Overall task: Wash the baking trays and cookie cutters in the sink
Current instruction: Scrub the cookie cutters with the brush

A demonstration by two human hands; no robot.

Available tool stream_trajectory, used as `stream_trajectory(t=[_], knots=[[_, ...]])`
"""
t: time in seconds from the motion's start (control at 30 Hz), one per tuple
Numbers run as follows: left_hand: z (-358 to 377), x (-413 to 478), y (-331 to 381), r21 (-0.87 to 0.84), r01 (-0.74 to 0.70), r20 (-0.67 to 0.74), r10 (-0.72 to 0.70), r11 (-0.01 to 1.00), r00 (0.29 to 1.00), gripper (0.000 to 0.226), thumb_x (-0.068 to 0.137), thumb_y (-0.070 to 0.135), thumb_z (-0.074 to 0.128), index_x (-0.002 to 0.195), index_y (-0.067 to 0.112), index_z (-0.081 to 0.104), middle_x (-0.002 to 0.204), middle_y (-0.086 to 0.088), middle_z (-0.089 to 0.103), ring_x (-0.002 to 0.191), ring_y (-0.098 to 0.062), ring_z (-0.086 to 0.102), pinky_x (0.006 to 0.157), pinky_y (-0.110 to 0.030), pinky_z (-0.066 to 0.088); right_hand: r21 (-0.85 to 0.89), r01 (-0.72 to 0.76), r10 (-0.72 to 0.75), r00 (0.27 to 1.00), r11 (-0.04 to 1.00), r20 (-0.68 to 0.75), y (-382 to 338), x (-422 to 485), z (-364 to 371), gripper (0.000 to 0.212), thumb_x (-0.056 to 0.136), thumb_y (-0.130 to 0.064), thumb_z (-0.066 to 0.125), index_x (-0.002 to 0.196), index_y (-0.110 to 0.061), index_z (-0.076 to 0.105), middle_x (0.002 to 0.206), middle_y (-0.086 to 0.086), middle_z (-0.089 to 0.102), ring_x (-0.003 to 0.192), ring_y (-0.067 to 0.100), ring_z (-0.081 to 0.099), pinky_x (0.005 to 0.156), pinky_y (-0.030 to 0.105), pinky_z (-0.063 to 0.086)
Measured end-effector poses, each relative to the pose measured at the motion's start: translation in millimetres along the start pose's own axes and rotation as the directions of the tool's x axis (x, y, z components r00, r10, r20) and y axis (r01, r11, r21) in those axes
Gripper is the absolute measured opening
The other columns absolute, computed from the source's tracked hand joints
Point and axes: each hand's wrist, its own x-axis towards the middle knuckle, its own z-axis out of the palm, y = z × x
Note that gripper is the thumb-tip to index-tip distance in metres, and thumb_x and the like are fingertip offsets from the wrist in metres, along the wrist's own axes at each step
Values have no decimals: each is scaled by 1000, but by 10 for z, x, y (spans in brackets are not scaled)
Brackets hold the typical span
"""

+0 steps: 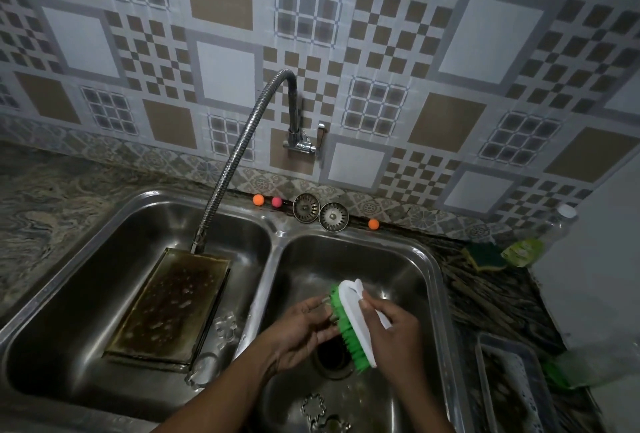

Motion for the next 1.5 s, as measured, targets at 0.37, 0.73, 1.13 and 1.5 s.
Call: stream_trajectory(t=[0.37, 0.73, 1.13, 1.5], knots=[[-337, -167, 445, 354, -234, -374, 366, 906, 852, 37, 79, -10, 70, 112, 8, 67, 97, -15, 70, 74, -13, 69, 78, -28, 57, -94, 11, -19, 996, 996, -91, 237, -53, -37, 20, 84, -19, 75, 103, -15, 77, 105, -5, 74, 97, 8, 65, 83, 24, 45], [-1591, -518, 277, 611, 214, -659, 340, 762, 671, 23, 80, -5, 74, 96, 12, 70, 76, -3, 73, 67, -15, 61, 61, -18, 50, -29, -41, 41, 999, 999, -8, 242, -141, 158, 18, 83, -15, 75, 101, -15, 77, 107, -3, 73, 100, 7, 61, 88, 23, 40], [-669, -227, 674, 989, 142, -114, 804, 37, 583, 32, 85, 33, 63, 113, 19, 66, 104, -6, 68, 98, -27, 62, 86, -38, 51, -7, 7, -8, 989, 1000, -151, 98, 214, -41, 27, 93, -25, 64, 116, -14, 71, 112, -4, 70, 107, 13, 63, 90, 23, 44], [-416, 52, -939, 730, -50, -4, -77, -681, 997, 32, 90, 24, 56, 121, 18, 61, 122, -9, 63, 112, -31, 60, 89, -39, 49, -183, -110, 11, 882, 977, -471, 694, 81, -1345, 33, 98, -28, 55, 125, -11, 65, 126, 10, 64, 116, 27, 57, 93, 27, 40]])
